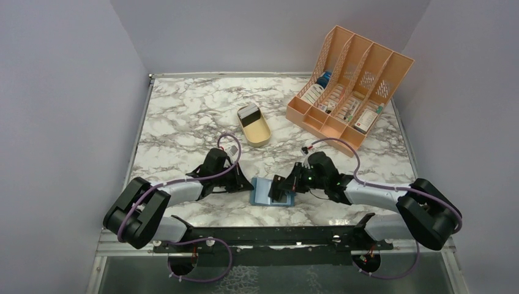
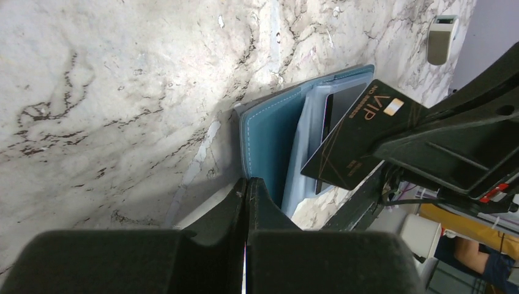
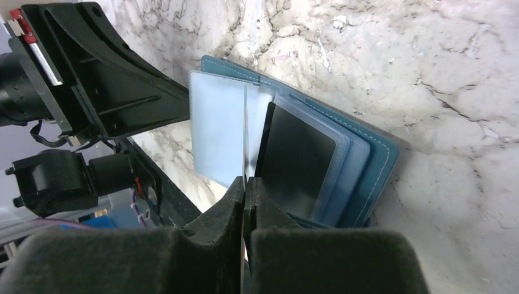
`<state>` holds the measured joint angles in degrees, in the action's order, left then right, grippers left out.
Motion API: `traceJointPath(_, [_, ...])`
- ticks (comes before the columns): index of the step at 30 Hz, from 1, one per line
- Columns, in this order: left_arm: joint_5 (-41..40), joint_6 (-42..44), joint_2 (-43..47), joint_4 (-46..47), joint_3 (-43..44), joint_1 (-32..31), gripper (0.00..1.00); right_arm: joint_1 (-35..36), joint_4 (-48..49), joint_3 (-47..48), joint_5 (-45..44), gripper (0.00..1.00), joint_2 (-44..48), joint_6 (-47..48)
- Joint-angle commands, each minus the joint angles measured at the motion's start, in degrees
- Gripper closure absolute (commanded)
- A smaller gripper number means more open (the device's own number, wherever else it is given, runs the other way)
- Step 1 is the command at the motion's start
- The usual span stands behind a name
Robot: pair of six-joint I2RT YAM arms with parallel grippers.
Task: Put the credit cards into the card holder
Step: Insert the credit card into the card holder.
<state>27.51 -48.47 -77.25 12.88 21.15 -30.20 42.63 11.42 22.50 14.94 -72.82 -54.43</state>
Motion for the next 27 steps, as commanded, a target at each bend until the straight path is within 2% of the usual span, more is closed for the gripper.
traceJointPath(1, [0.37, -1.34, 1.60, 1.79, -1.17, -0.53, 0.97, -0.27, 6.12, 2.22, 4.64, 0.99, -2.75, 0.16])
traceJointPath(10, [0.16, -1.51, 4.06, -0.88, -0.86, -0.53, 0.71, -0.31, -1.81, 4.08, 2.65, 0.99, -5.67, 3.37])
traceJointPath(17, [-0.85, -0.38, 7.81, -3.46, 0.31, -0.53, 0.57, -0.27, -8.40, 5.88, -0.22, 0.99, -3.65, 5.83])
traceJointPath(22, [1.51, -0.34, 6.86, -0.60, 0.16, -0.48, 0.50, -0.27, -11.02, 7.25, -0.62, 0.99, -3.34, 7.09])
traceJointPath(27, [3.01, -0.02, 4.44, 1.28, -0.09, -0.48, 0.48, -0.31, -11.24, 7.97, 0.82, 0.99, -4.83, 7.44])
